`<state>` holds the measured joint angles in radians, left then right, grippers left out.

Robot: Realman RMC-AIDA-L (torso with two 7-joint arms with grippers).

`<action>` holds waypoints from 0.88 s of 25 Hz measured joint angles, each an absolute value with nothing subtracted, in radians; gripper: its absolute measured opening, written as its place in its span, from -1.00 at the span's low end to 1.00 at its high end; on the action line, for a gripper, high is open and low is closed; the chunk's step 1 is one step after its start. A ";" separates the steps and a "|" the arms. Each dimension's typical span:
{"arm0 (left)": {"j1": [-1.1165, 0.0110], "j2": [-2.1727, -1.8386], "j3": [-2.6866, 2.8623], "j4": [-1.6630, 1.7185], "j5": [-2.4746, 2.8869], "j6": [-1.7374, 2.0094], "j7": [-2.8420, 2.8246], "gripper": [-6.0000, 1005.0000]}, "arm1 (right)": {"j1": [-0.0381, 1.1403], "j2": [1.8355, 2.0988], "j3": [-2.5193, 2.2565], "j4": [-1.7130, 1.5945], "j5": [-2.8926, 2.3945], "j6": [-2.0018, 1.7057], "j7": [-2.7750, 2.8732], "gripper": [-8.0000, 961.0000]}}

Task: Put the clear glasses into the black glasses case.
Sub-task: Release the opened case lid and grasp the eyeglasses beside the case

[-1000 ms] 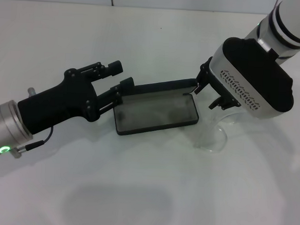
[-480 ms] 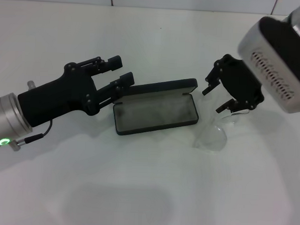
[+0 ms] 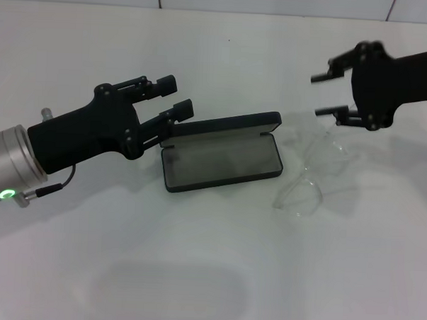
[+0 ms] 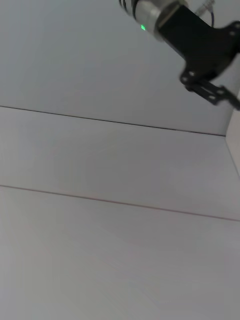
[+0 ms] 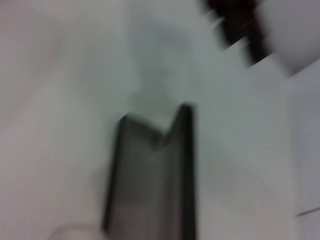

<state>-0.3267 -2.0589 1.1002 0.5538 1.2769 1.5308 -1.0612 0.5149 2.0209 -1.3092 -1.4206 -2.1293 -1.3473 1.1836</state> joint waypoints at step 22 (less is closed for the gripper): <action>-0.414 -2.061 1.100 0.530 1.330 1.455 -1.087 0.10 | 0.329 1.947 -0.895 -0.492 -1.385 -1.824 0.740 -0.35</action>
